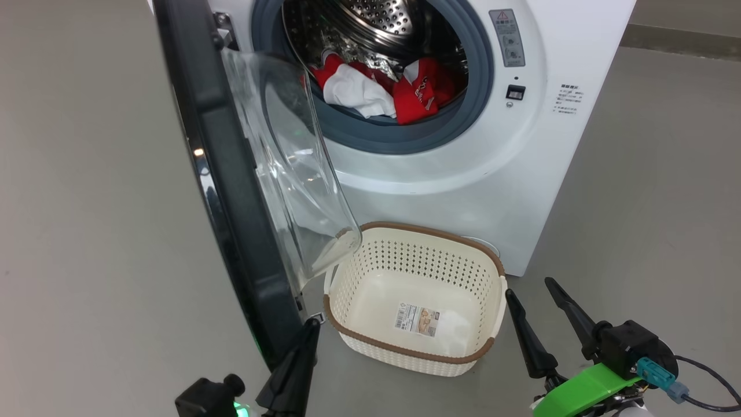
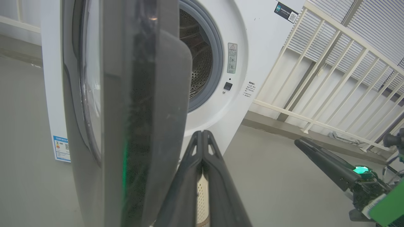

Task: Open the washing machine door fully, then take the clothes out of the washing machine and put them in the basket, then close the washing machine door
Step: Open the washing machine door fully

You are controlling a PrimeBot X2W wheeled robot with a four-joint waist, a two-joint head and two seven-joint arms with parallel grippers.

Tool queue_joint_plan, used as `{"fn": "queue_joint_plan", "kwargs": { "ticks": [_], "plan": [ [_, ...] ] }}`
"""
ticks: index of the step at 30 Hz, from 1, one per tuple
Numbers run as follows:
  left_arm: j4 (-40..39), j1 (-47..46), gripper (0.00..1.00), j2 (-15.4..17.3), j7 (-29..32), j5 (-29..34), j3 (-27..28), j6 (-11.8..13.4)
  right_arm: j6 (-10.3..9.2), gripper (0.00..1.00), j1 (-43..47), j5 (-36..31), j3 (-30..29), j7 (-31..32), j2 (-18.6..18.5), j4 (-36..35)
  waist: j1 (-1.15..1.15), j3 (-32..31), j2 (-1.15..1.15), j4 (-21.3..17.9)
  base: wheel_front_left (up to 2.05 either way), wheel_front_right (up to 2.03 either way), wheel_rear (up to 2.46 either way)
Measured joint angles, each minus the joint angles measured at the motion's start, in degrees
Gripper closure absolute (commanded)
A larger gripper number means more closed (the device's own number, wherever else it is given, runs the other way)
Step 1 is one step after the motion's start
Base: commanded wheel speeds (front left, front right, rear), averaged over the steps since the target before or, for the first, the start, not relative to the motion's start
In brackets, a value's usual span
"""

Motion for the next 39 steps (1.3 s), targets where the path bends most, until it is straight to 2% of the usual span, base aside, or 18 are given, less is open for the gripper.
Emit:
{"fn": "queue_joint_plan", "kwargs": {
  "ticks": [15, 22, 31, 39],
  "plan": [
    [2.1, -0.3, 1.0, -0.8, 0.1, 0.0, 4.5, -0.9, 0.0, 0.0, 0.1, 0.1, 0.1, 0.0, 0.0, -0.7, 0.0, -0.5, 0.0, 0.8, 0.0, 0.0, 0.0],
    [0.8, 0.8, 1.0, -0.8, 0.1, 0.8, 11.1, -0.9, 0.0, 0.0, 0.1, 0.1, 0.2, 0.0, 0.1, -0.9, 0.0, -0.2, 0.0, 1.7, 0.0, 0.0, 0.0],
    [0.6, 1.6, 1.0, -0.8, 0.1, 3.6, 22.4, -0.9, 0.0, 0.0, 0.1, 0.1, 0.6, 0.0, 0.0, -1.2, 0.0, 0.8, 0.0, 2.1, 0.0, 0.0, 0.0],
    [2.0, -0.8, 1.0, -0.4, 0.1, 5.4, 31.7, -0.9, 0.0, 0.0, -0.4, -0.1, 0.9, 0.0, -0.2, -1.4, 0.0, 2.6, 0.0, 1.7, 0.0, 0.0, 0.0]
  ]
}}
